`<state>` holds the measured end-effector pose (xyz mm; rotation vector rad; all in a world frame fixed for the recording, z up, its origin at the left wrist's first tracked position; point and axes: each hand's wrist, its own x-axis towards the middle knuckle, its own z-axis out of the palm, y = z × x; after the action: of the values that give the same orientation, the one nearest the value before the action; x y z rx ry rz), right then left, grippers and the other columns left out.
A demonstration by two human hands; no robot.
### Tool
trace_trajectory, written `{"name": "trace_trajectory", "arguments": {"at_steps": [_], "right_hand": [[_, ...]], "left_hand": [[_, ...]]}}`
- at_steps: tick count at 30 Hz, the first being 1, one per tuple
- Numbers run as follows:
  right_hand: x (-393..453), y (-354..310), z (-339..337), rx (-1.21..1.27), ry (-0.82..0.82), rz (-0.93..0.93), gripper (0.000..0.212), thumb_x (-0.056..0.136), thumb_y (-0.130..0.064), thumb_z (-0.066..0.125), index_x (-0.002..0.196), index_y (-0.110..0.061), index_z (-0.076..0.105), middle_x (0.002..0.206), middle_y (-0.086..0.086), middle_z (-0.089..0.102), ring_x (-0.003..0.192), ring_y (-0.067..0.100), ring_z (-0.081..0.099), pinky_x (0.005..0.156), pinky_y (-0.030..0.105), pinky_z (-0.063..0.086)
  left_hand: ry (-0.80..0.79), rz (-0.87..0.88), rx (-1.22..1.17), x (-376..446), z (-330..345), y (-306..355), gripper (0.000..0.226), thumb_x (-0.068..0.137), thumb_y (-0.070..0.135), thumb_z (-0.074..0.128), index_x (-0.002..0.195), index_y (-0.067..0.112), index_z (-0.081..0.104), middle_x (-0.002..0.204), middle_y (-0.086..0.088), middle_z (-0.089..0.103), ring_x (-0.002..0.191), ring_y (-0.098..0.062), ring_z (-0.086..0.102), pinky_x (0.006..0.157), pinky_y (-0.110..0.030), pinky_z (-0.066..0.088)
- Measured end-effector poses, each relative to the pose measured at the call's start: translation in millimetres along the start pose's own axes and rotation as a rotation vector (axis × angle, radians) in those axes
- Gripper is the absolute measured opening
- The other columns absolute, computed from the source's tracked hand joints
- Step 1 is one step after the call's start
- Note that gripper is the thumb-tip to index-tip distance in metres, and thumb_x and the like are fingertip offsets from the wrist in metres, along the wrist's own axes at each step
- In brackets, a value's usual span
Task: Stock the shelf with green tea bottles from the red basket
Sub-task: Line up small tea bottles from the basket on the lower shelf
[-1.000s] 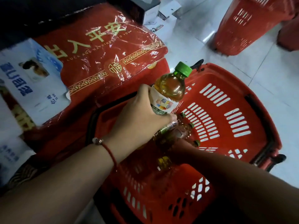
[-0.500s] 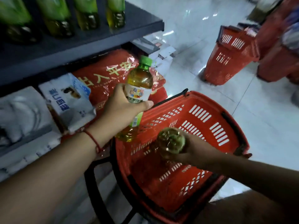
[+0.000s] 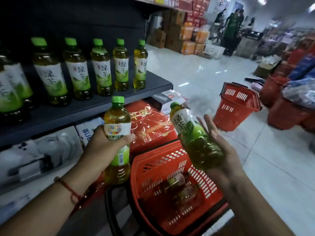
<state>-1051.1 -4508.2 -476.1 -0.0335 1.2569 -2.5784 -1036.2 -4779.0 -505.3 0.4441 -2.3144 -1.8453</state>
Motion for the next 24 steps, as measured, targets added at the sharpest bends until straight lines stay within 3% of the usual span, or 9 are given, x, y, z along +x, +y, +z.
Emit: {"name": "trace_trajectory", "arguments": {"at_steps": [2,3,6,9,11,14,16,18,24], "right_hand": [[7.8,8.9,0.8,-0.051,0.009,0.098,0.109,0.047,-0.021,0.093,0.143,-0.039,0.047,0.139,0.012,0.058,0.109,0.035,0.067,0.078,0.046,0.057],[12.3,14.1,1.9,-0.057,0.010,0.137,0.110,0.049,-0.015,0.090,0.147,-0.033,0.043,0.137,0.015,0.057,0.099,0.033,0.070,0.073,0.045,0.058],[18.8,28.8,14.8,0.049,0.045,0.227,0.102,0.050,-0.016,0.088,0.143,-0.006,0.046,0.119,0.023,0.064,0.087,0.030,0.071,0.076,0.045,0.058],[18.3,46.1,26.4,0.271,0.062,0.350,0.071,0.066,-0.025,0.084,0.129,-0.004,0.058,0.111,0.020,0.069,0.091,0.029,0.068,0.096,0.042,0.050],[16.4,58.6,32.8,0.334,0.068,0.398,0.068,0.055,-0.026,0.093,0.115,-0.005,0.069,0.107,0.014,0.070,0.085,0.024,0.068,0.085,0.037,0.054],[12.2,74.8,42.4,0.210,0.042,0.482,0.056,0.052,-0.031,0.093,0.099,-0.007,0.073,0.093,0.009,0.068,0.074,0.021,0.064,0.068,0.032,0.057],[7.8,82.3,51.0,0.129,0.051,0.538,0.043,0.068,-0.034,0.076,0.101,-0.007,0.068,0.088,0.011,0.066,0.075,0.024,0.062,0.071,0.035,0.056],[7.2,89.3,54.6,0.062,0.058,0.566,0.040,0.074,-0.032,0.066,0.106,-0.008,0.064,0.090,0.014,0.066,0.081,0.028,0.062,0.078,0.041,0.053],[8.2,121.4,67.7,-0.114,0.035,0.636,0.042,0.082,-0.033,0.071,0.114,-0.008,0.061,0.098,0.020,0.071,0.086,0.034,0.067,0.076,0.046,0.055]], "left_hand": [[0.007,0.002,-0.002,-8.5,-8.1,4.0,0.043,0.070,0.040,0.086,0.106,0.026,0.067,0.092,0.003,0.076,0.087,-0.015,0.073,0.086,-0.047,0.058],[0.018,0.009,0.006,-12.5,-12.2,6.1,0.048,0.067,0.043,0.088,0.107,0.027,0.065,0.094,0.004,0.076,0.088,-0.015,0.073,0.085,-0.047,0.058],[0.067,0.012,0.031,-24.9,-24.6,7.7,0.062,0.060,0.049,0.090,0.111,0.028,0.062,0.098,0.006,0.075,0.090,-0.013,0.072,0.085,-0.045,0.058],[0.062,0.013,0.014,-37.6,-38.2,5.9,0.047,0.071,0.034,0.088,0.111,0.024,0.065,0.095,0.005,0.077,0.086,-0.013,0.074,0.085,-0.044,0.058],[0.078,0.005,-0.025,-48.7,-45.9,1.4,0.041,0.074,0.027,0.086,0.109,0.022,0.066,0.092,0.006,0.077,0.083,-0.011,0.074,0.084,-0.042,0.058],[0.134,-0.037,-0.091,-66.6,-54.6,-10.8,0.031,0.078,0.025,0.084,0.105,0.026,0.069,0.094,0.004,0.078,0.086,-0.015,0.074,0.086,-0.046,0.059],[0.136,-0.084,-0.150,-72.1,-58.2,-21.8,0.024,0.080,0.029,0.083,0.101,0.027,0.072,0.096,0.002,0.078,0.089,-0.020,0.075,0.089,-0.052,0.057],[0.121,-0.145,-0.204,-71.4,-60.1,-31.7,0.033,0.076,0.037,0.084,0.104,0.025,0.072,0.098,-0.001,0.078,0.093,-0.024,0.074,0.092,-0.054,0.055],[0.013,-0.321,-0.453,-67.8,-77.3,-49.3,0.038,0.088,0.031,0.073,0.123,0.017,0.066,0.112,-0.010,0.075,0.102,-0.030,0.072,0.093,-0.049,0.056]]}}
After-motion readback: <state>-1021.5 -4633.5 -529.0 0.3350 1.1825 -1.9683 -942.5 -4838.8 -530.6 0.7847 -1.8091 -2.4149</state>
